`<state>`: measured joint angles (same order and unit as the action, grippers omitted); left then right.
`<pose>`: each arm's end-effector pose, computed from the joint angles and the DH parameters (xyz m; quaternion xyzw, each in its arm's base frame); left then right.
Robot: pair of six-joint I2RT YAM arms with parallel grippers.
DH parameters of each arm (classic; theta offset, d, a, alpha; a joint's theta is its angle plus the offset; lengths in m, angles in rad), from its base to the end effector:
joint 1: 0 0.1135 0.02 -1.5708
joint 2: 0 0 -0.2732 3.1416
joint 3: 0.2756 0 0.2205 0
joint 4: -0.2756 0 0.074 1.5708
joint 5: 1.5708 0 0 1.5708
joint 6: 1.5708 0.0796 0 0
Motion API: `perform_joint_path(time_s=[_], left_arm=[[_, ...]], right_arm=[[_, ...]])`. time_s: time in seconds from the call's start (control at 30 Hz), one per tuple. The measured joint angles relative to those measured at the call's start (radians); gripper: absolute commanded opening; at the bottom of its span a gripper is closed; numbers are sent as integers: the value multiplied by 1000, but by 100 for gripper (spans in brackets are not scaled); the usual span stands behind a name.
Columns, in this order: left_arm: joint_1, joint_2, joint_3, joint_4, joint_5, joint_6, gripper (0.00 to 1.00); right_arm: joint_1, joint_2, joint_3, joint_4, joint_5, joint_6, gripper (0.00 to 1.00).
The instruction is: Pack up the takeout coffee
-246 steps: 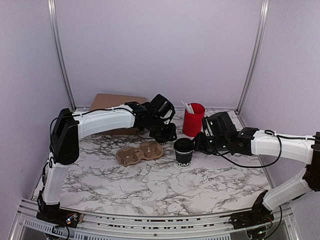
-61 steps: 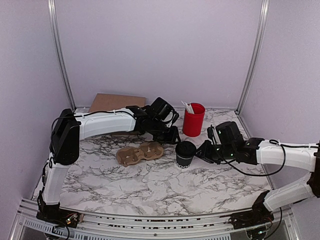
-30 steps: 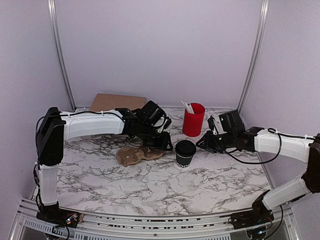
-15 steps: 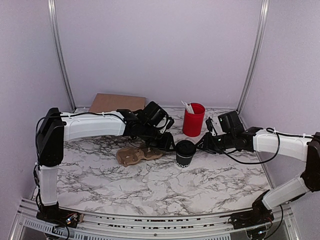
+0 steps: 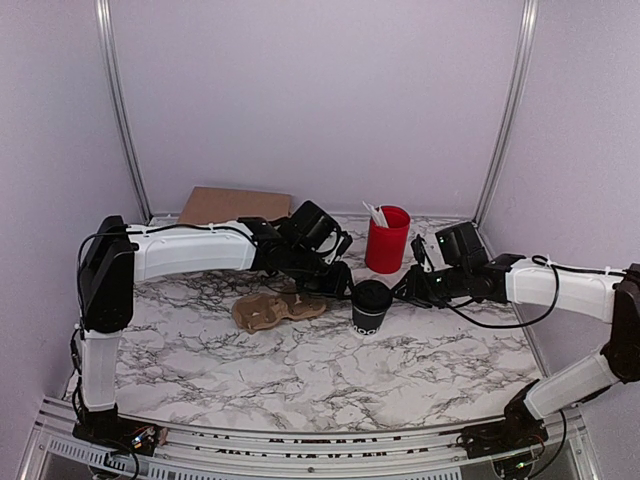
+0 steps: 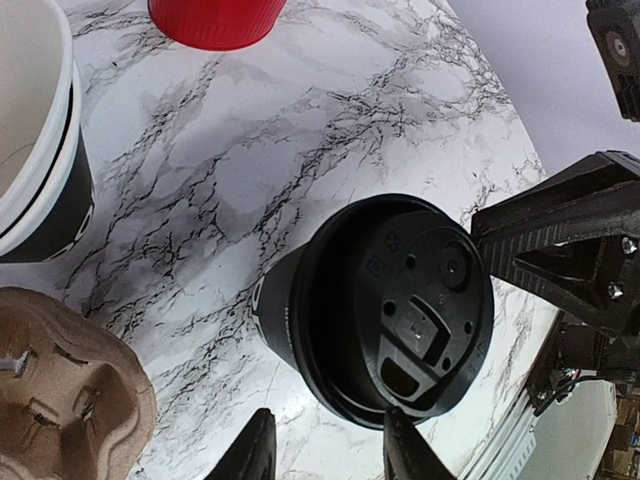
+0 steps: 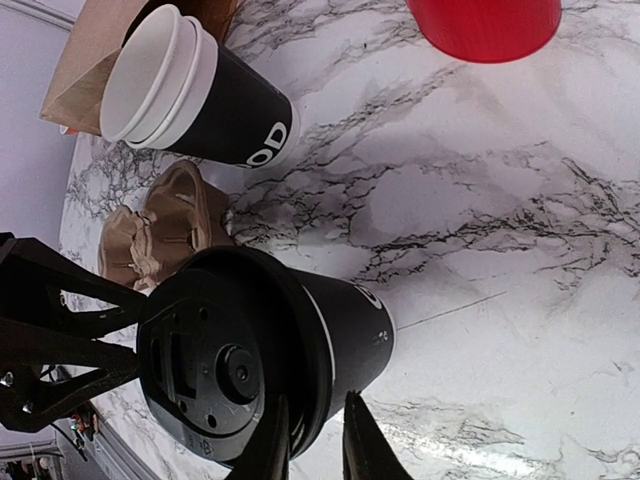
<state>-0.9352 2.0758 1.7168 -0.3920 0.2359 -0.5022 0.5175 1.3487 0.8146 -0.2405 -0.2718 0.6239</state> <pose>0.2715 -0.3994 0.2309 0.2415 0.8795 -0.3418 0.2268 0.2334 0.1574 0.2182 -0.0039 0.9148 0.3126 0.2558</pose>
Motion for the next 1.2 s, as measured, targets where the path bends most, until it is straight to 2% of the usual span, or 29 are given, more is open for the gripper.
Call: perform_joint_path(time_s=[0.7,1.2], left_arm=[[0,33,13,2,14,-11,38],[0,61,49,-10,-2,-12,35]], right_arm=[[0,16,-8,11,2,1,16],[66,14,-34,68,134,24,12]])
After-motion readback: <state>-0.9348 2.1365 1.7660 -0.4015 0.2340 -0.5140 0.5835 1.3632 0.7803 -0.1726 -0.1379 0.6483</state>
